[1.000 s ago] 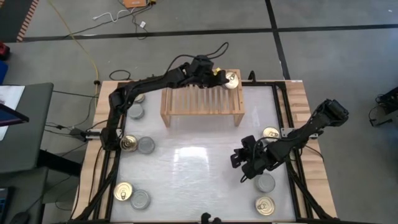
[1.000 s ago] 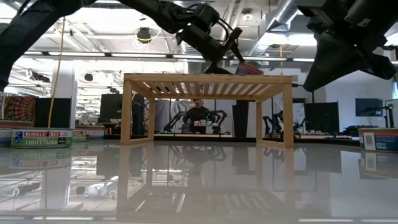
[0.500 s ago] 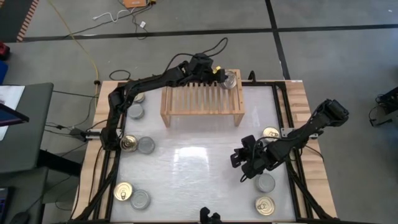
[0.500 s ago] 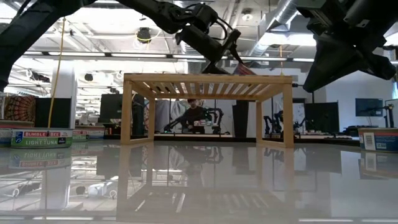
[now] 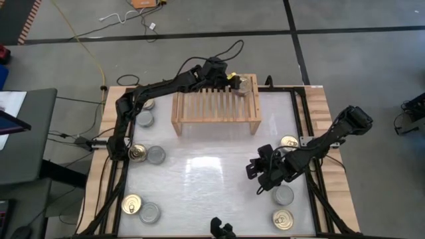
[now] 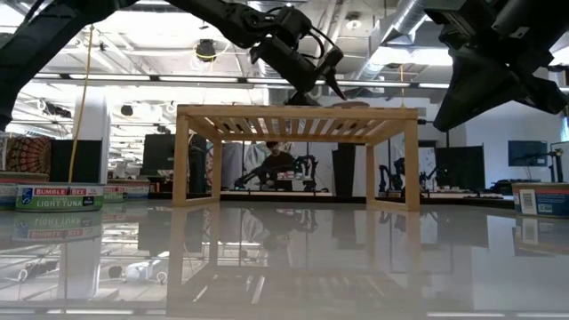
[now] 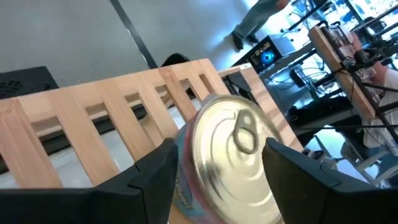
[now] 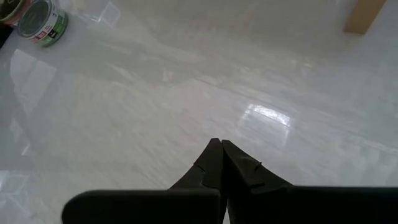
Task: Stack canned seafood by type on shelf
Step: Put the blue tuna can on the shelf
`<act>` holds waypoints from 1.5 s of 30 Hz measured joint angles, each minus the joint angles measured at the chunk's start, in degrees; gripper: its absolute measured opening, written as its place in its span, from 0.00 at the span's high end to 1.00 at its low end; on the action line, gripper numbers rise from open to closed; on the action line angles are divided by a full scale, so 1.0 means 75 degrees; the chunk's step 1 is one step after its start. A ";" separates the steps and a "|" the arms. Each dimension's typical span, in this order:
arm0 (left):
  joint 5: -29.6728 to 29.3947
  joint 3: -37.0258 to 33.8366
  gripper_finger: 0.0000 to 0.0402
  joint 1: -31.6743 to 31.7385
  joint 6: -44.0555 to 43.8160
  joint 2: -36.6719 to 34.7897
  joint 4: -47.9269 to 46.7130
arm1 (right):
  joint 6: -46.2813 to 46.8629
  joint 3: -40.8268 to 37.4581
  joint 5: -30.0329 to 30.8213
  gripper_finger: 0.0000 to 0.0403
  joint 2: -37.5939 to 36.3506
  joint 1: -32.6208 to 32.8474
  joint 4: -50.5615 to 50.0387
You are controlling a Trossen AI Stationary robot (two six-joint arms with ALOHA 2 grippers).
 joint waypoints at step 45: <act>-0.2008 -0.0704 0.44 -0.2060 0.0943 -0.2118 -0.2984 | -0.0386 0.0000 -0.0478 0.94 -0.0532 0.0312 -0.0382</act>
